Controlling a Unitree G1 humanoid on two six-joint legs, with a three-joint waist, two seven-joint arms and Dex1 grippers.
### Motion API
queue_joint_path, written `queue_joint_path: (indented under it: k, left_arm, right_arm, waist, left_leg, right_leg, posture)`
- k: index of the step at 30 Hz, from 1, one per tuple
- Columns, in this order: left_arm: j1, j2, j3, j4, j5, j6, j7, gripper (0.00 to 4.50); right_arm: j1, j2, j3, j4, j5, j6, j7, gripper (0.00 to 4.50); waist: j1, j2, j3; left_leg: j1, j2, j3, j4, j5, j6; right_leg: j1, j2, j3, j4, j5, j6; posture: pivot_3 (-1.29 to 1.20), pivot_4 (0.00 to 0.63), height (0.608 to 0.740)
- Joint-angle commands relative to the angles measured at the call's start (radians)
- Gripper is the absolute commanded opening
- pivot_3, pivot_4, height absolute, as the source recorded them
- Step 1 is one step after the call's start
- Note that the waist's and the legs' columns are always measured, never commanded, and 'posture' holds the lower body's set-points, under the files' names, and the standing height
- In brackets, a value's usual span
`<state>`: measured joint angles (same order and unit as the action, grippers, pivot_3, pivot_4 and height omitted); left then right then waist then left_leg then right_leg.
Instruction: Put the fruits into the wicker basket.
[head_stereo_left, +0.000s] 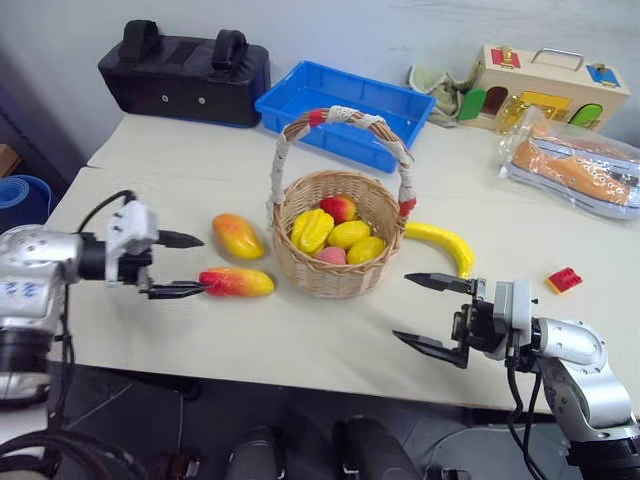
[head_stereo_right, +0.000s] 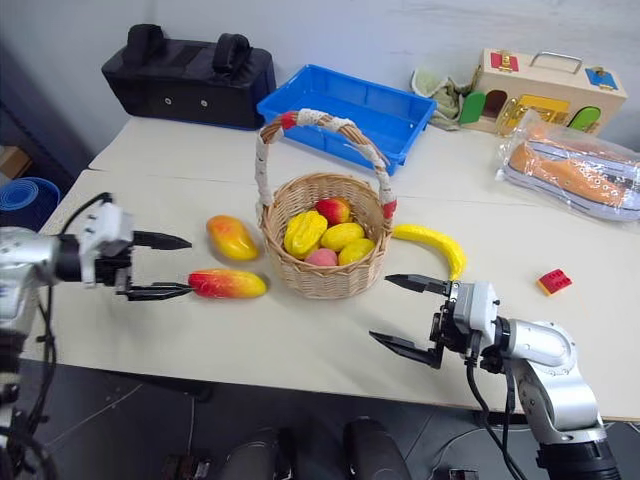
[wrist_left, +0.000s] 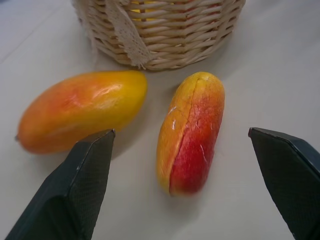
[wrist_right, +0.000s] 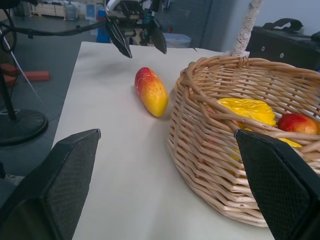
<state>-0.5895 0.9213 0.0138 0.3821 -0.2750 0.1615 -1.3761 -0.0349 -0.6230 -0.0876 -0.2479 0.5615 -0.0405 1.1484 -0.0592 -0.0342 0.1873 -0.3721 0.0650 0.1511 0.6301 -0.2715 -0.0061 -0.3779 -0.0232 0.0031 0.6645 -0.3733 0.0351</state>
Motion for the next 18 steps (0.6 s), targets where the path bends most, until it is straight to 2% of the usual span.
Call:
queue_joint_path:
  k: [1,5,9,14,16,18]
  left_arm:
    - [-0.065,-0.042,-0.111,0.035,0.089,0.033,-0.009,4.5]
    - [-0.055,-0.066,-0.154,0.004,0.113,0.066,-0.012,4.5]
    - [-0.028,-0.09,-0.175,-0.007,0.15,0.041,0.032,3.59]
    - [0.014,-0.085,-0.142,-0.021,0.129,-0.008,0.024,2.04]
    - [0.042,-0.069,-0.105,-0.048,0.086,-0.057,-0.014,1.78]
    - [0.07,-0.061,-0.008,-0.158,-0.043,-0.018,-0.052,1.77]
  right_arm:
    - [-0.009,0.011,-0.014,-0.05,0.01,-0.001,-0.027,4.46]
    - [0.006,0.014,-0.027,-0.074,0.013,0.006,-0.059,4.46]
    - [0.031,0.015,-0.032,-0.086,0.012,-0.006,-0.074,4.5]
    - [0.052,0.017,-0.043,-0.093,0.022,-0.01,-0.086,4.5]
    - [0.068,0.016,-0.059,-0.102,0.046,0.003,-0.092,4.5]
    - [0.102,0.021,-0.1,-0.123,0.101,0.049,-0.136,4.5]
  waist:
    - [0.003,0.0,0.0]
    - [0.003,0.0,0.0]
    - [0.004,0.0,0.0]
    - [0.005,0.0,0.0]
    - [0.003,0.0,0.0]
    - [0.006,0.0,0.0]
  left_leg:
    - [0.0,0.0,0.0,0.001,0.0,0.0]
    - [0.0,0.0,0.0,0.002,0.0,0.0]
    - [0.0,0.0,0.0,0.003,0.0,0.0]
    - [0.0,0.0,-0.001,0.004,0.0,0.0]
    - [0.001,0.0,-0.001,0.004,0.0,0.0]
    - [0.001,0.0,-0.002,0.004,0.0,0.0]
  right_leg:
    - [0.0,0.0,0.0,0.001,-0.001,0.001]
    - [0.0,0.0,0.001,0.002,-0.001,0.001]
    - [0.0,0.0,0.001,0.004,-0.001,0.002]
    - [0.0,-0.001,0.001,0.006,-0.001,0.002]
    - [0.0,-0.001,0.001,0.006,-0.001,0.002]
    - [0.0,-0.001,0.001,0.007,-0.001,0.002]
  posture:
    - [0.0,0.15,0.74]
    - [0.0,0.15,0.74]
    - [0.0,0.15,0.74]
    - [0.0,0.15,0.74]
    - [0.0,0.15,0.74]
    - [0.0,0.15,0.74]
